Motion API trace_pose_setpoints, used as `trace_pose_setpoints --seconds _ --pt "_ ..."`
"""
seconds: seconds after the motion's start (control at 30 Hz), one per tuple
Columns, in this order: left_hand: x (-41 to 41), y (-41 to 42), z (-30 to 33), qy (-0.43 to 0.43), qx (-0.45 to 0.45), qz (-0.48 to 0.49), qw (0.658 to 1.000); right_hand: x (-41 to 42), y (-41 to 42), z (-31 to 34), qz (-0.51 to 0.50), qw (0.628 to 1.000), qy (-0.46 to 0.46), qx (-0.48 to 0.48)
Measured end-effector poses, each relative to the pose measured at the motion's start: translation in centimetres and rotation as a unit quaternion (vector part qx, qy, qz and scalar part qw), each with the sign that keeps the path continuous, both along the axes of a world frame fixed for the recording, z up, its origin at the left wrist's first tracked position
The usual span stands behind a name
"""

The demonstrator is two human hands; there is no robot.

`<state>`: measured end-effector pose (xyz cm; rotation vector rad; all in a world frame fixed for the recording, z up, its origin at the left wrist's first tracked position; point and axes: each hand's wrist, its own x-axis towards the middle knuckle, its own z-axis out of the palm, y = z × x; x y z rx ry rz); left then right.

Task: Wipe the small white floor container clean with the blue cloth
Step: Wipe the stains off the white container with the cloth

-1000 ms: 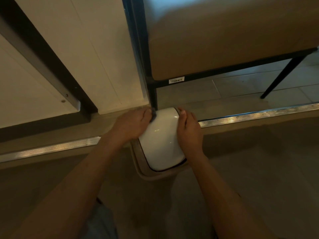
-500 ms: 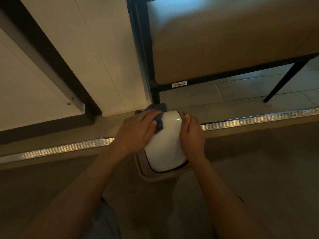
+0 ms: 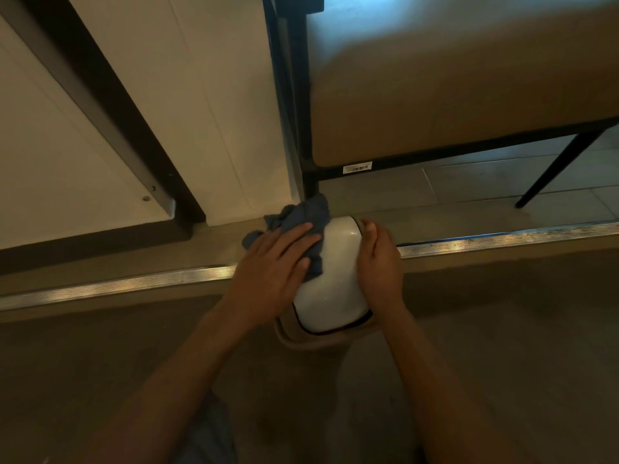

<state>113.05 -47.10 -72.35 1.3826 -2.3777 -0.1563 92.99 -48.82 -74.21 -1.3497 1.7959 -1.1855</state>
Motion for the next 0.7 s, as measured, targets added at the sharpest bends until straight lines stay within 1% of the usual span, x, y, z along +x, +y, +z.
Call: trace_pose_setpoints --seconds 0.07,0.13,0.17,0.23,0.3,0.4,0.47,0.53,0.6,0.7 --pt "1.0 0.3 0.1 0.062 0.048 0.023 0.997 -0.1 0.1 0.1 0.007 1.0 -0.004 0.003" --pt "0.8 0.9 0.5 0.145 0.101 0.041 0.983 -0.1 0.1 0.2 0.013 1.0 -0.006 0.005" --pt "0.8 1.2 0.8 0.18 0.113 0.039 0.976 -0.2 0.0 0.3 0.014 1.0 -0.005 0.006" --pt "1.1 1.7 0.8 0.224 0.127 0.032 0.966 -0.3 -0.1 0.5 0.016 1.0 0.0 0.015" --pt "1.7 2.3 0.6 0.245 0.124 0.023 0.961 -0.2 0.0 0.9 0.019 1.0 0.008 0.02" --pt "2.5 2.3 0.6 0.225 0.091 0.042 0.969 0.0 0.4 1.4 0.008 0.999 0.038 0.001" --pt "2.7 2.1 0.6 0.203 0.058 0.058 0.976 0.3 1.3 1.9 -0.013 0.994 0.1 -0.04" --pt "2.8 1.7 0.5 0.199 0.04 0.067 0.977 1.3 2.8 2.5 -0.021 0.983 0.165 -0.081" --pt "2.9 1.4 0.6 0.191 0.039 0.061 0.979 2.7 4.5 3.0 0.019 0.972 0.214 -0.092" --pt "3.2 0.6 1.0 0.152 0.051 0.035 0.986 4.8 5.7 3.0 0.113 0.954 0.269 -0.064"
